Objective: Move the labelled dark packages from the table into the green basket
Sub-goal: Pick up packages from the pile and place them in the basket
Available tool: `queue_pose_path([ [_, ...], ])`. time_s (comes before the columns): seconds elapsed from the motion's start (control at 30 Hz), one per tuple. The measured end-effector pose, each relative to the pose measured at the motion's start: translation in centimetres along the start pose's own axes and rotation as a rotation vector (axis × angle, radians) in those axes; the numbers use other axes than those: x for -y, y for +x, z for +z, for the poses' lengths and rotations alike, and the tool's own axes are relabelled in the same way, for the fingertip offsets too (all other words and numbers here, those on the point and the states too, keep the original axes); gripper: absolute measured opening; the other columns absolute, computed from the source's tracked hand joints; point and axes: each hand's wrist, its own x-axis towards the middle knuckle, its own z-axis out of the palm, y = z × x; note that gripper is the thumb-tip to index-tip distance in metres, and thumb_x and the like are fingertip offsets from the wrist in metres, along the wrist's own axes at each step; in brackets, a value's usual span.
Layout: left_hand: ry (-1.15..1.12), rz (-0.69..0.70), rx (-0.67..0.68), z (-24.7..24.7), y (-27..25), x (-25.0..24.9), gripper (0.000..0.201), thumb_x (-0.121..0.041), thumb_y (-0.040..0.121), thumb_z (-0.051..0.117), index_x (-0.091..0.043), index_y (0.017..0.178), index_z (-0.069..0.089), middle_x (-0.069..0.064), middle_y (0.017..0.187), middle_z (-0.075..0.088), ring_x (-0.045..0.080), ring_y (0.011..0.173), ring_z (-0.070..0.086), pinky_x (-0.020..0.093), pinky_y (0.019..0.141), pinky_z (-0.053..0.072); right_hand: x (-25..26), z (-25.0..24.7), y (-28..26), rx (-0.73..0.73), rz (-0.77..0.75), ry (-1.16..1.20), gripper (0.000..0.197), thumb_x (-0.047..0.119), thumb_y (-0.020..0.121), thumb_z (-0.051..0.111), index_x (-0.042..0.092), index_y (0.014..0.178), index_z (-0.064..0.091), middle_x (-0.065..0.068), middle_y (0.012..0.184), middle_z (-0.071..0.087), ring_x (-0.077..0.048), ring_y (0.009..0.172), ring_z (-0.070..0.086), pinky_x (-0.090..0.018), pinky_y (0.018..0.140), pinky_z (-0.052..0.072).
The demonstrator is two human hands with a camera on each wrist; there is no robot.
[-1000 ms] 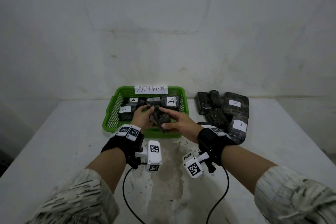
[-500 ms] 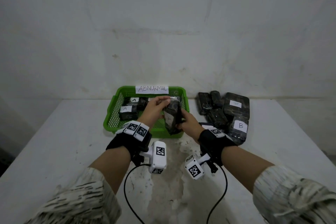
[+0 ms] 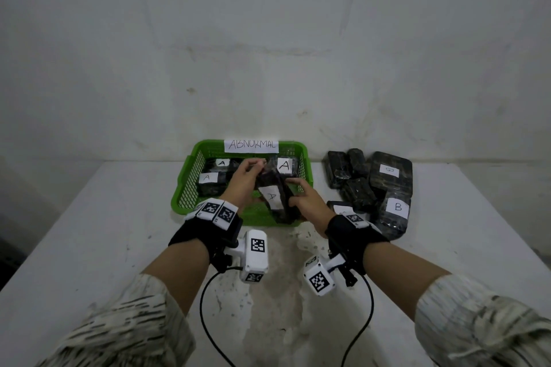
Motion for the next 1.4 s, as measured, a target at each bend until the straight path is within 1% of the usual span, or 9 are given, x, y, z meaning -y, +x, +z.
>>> queue_pose_path([
  [0.17,0.032,-0.134,0.008,-2.1,0.2,1.1,0.028,-0.032,0.094,0.052,-0.023,0.120,0.048,0.008,0.123,0.053,0.029,0.097,0.058,0.040,0.074,0.054,0.2,0.1,1.9,-0.152,0.092,0.199,0.012,0.019,0.098,0.051,0.017,0.109,0.050,-0.010,0.109,0.060,-0.016,0.079,0.056,-0.022,0.056,0.041],
  [0.3,0.085,-0.193,-0.117,-3.8,1.3,2.5,0.042,-0.035,0.093,0.055,-0.021,0.130,0.040,0.011,0.129,0.051,0.023,0.087,0.059,0.038,0.068,0.052,0.7,0.9,2.9,-0.093,0.123,0.353,0.021,0.040,0.096,0.054,0.021,0.106,0.050,-0.006,0.127,0.053,-0.021,0.104,0.050,-0.030,0.071,0.041],
  [0.57,0.537,-0.311,-0.289,-7.2,5.2,3.1,0.051,-0.054,0.091,0.043,-0.023,0.132,0.049,0.018,0.145,0.035,0.038,0.130,0.036,0.045,0.111,0.030,0.4,3.7,6.5,-0.235,0.231,0.305,0.040,-0.001,0.088,0.064,0.001,0.125,0.047,-0.017,0.128,0.054,-0.033,0.118,0.054,-0.046,0.102,0.046],
  [0.67,0.585,-0.338,-0.473,-9.6,6.9,2.2,0.048,-0.043,0.091,0.050,-0.024,0.135,0.045,0.019,0.149,0.020,0.037,0.137,0.021,0.038,0.114,0.018,0.6,3.9,7.8,-0.288,0.261,0.329,0.007,-0.002,0.089,0.062,-0.006,0.095,0.060,-0.013,0.096,0.057,-0.027,0.090,0.055,-0.035,0.079,0.051],
  [0.8,0.580,-0.388,-0.533,-11.7,8.4,2.7,0.076,-0.041,0.085,0.060,-0.017,0.147,0.023,0.020,0.151,0.020,0.037,0.139,0.022,0.042,0.116,0.020,0.6,4.6,10.8,-0.317,0.292,0.283,0.039,-0.003,0.086,0.065,0.012,0.058,0.042,-0.010,0.072,0.054,-0.025,0.068,0.056,-0.036,0.065,0.051],
  [1.0,0.499,-0.446,-0.525,-11.4,9.5,3.4,0.096,-0.035,0.083,0.068,-0.019,0.151,0.001,0.024,0.152,0.016,0.039,0.139,0.023,0.044,0.113,0.021,-0.2,5.7,15.8,-0.177,0.342,0.156,0.024,0.011,0.091,0.062,0.017,0.072,0.049,-0.006,0.088,0.056,-0.021,0.087,0.056,-0.034,0.092,0.052],
  [1.1,0.493,-0.475,-0.509,-11.5,9.9,3.1,0.096,-0.035,0.085,0.067,-0.020,0.152,0.000,0.024,0.153,0.015,0.039,0.138,0.026,0.042,0.111,0.025,-0.1,6.3,16.4,-0.213,0.352,0.124,0.009,0.005,0.092,0.058,-0.002,0.090,0.063,-0.025,0.114,0.061,-0.032,0.101,0.059,-0.047,0.099,0.048],
  [1.2,0.524,-0.474,-0.521,-11.6,10.3,3.4,0.099,-0.036,0.083,0.069,-0.020,0.151,-0.001,0.025,0.152,0.016,0.040,0.138,0.025,0.046,0.113,0.024,0.0,6.3,16.5,-0.239,0.403,0.019,0.034,0.002,0.094,0.054,-0.020,0.120,0.055,-0.031,0.131,0.054,-0.042,0.121,0.051,-0.048,0.102,0.041],
  [1.4,0.550,-0.509,-0.446,-12.2,10.4,3.5,0.108,-0.043,0.079,0.070,-0.023,0.151,-0.008,0.024,0.154,0.010,0.042,0.141,0.015,0.055,0.113,0.022,0.2,5.3,15.7,-0.174,0.459,0.128,0.052,0.013,0.095,0.056,-0.007,0.140,0.040,-0.018,0.149,0.039,-0.035,0.134,0.038,-0.043,0.106,0.036],
])
